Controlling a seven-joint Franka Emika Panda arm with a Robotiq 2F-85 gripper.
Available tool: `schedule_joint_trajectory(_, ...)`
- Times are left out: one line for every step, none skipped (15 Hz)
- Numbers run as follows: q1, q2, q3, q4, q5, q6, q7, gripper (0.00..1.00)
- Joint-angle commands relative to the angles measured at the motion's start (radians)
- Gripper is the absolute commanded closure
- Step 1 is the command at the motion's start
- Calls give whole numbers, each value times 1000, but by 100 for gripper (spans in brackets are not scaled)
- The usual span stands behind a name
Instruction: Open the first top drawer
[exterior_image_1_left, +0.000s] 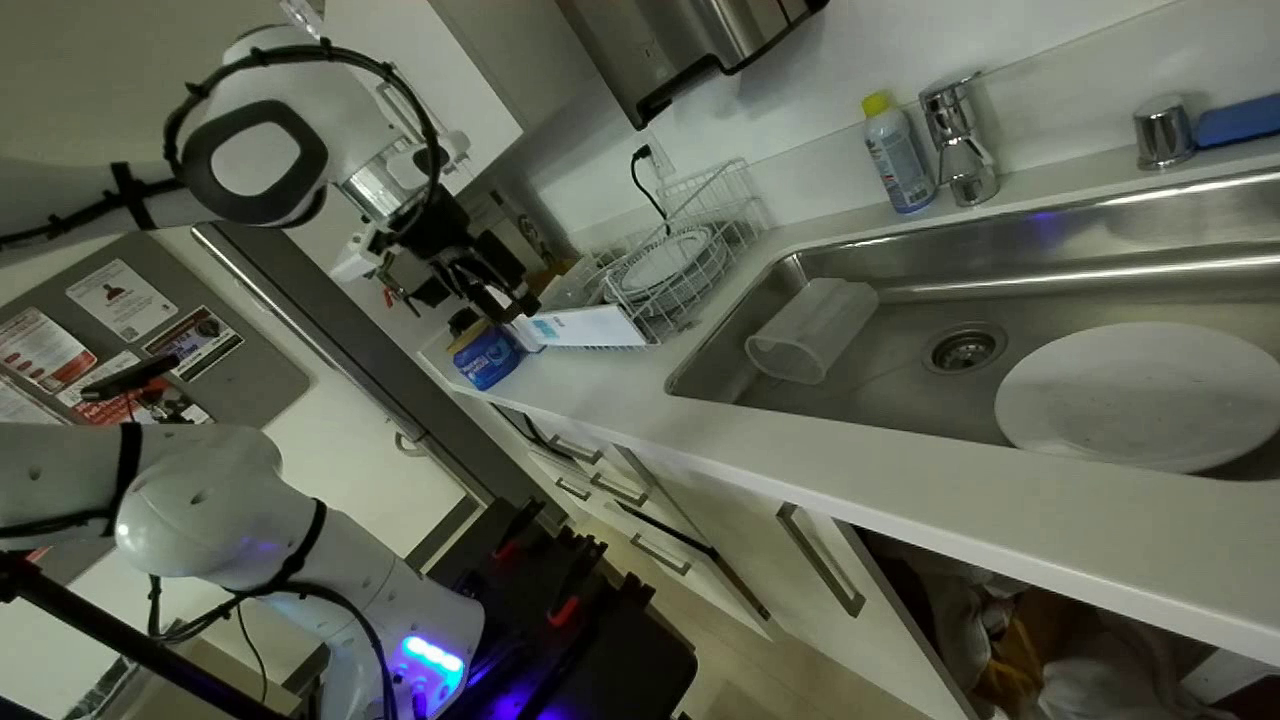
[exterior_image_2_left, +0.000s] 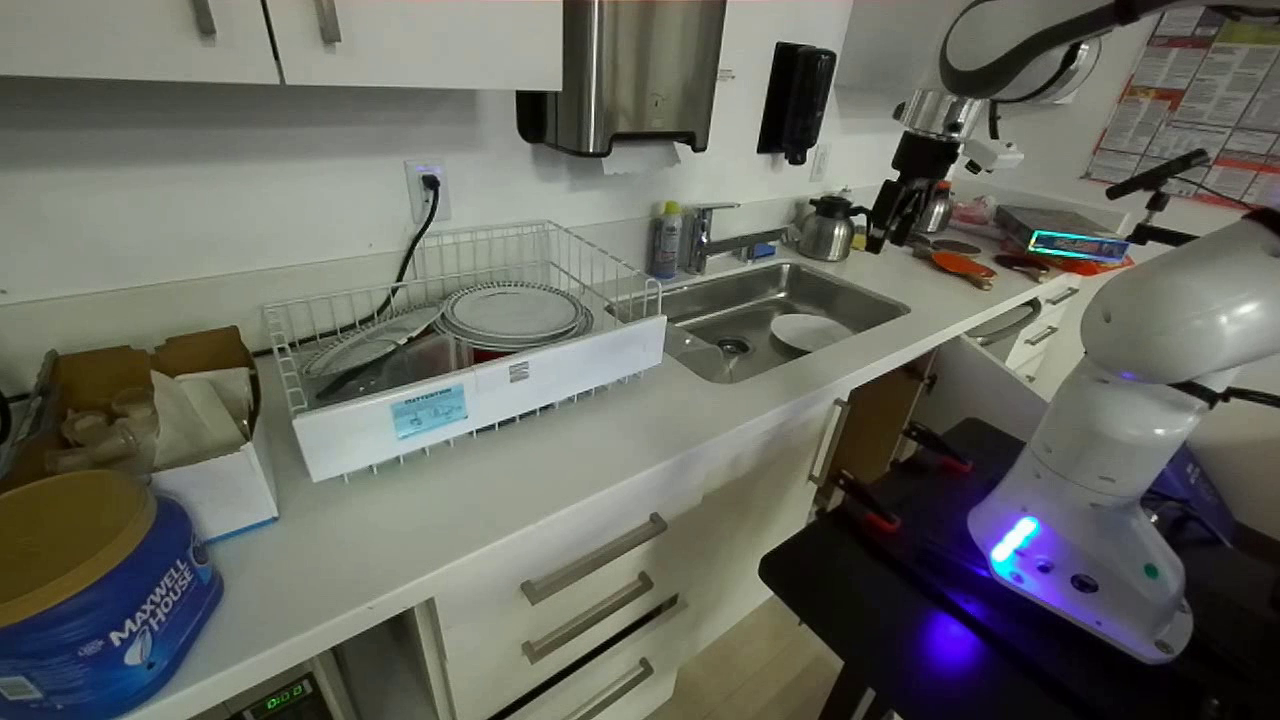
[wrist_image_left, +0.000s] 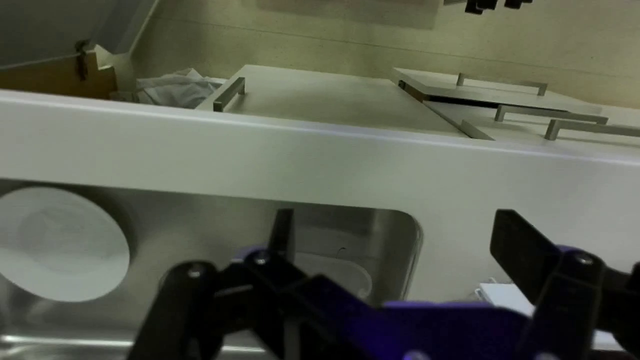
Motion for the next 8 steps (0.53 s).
schedule_joint_trajectory(79,-85,125,-61,-19,31,17,0)
schedule_joint_trajectory(111,-87,158,-65,-18,33,16,0)
schedule_joint_trajectory(147,-74,200,-64,-17,41,29,0)
schedule_joint_trajectory(181,-62,232,-65,-15,48,33,0)
schedule_joint_trajectory(215,-41,265,-61,-13,57,42,0)
schedule_joint_trajectory(250,-19,295,-58,-11,66,50,0)
schedule_joint_trajectory(279,-6,319,-54,-11,74,52,0)
schedule_joint_trajectory(308,11,341,-53,-10,84,53,0)
